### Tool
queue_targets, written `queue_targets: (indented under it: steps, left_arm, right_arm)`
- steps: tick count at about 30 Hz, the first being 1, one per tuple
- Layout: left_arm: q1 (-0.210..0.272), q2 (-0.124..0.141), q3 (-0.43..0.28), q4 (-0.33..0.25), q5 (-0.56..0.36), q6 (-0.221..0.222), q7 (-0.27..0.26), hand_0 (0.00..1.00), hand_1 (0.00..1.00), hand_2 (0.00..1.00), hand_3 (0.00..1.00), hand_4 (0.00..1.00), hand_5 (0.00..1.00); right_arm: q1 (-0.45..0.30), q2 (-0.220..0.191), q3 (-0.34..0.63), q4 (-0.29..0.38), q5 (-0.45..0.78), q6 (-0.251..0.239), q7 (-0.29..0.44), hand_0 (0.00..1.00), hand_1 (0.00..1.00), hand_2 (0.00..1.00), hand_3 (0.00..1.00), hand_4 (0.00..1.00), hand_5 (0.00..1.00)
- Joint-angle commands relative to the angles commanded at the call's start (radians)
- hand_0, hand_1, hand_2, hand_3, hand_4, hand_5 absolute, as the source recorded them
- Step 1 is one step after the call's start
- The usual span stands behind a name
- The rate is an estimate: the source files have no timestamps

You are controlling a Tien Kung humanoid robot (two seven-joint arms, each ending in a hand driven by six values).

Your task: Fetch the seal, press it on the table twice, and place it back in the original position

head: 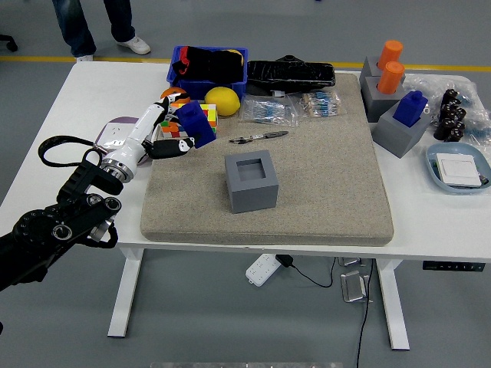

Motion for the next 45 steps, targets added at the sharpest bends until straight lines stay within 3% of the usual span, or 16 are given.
queue_targets:
  steps: [8, 19, 32, 45]
  left_arm:
    - [-0.007, 0.006, -0.010, -0.108, 0.060, -0.052, 0.104, 0.848, 0.508, 0.404, 0.901, 0.595, 0.002]
    - [-0.022, -0.014, 0.020, -0.185, 0.125, -0.093, 0.199, 0.849, 0.502, 0.405, 0.903, 0.595, 0.002]
    - [-0.065, -0.040, 0.072, -0.137, 0.138, -0.117, 0.225, 0.846, 0.499, 0.402, 0.903, 0.588, 0.002]
    - [-0.072, -0.039, 0.097, -0.136, 0.135, -0.122, 0.230, 0.846, 0.496, 0.400, 0.904, 0.589, 0.002]
  right_arm:
    - [-0.001, 0.000, 0.004, -0.002, -0.003, -0.001, 0.000, 0.818, 0.728, 0.724, 0.682, 0.776, 0.580]
    - [0.001, -0.001, 0.004, -0.001, -0.003, -0.001, 0.000, 0.818, 0.728, 0.724, 0.682, 0.776, 0.580]
    - [0.003, -0.001, 0.004, -0.002, -0.003, -0.001, 0.000, 0.817, 0.728, 0.724, 0.682, 0.776, 0.580]
    - [0.004, -0.004, -0.005, -0.002, -0.002, -0.001, 0.000, 0.818, 0.728, 0.723, 0.681, 0.776, 0.580]
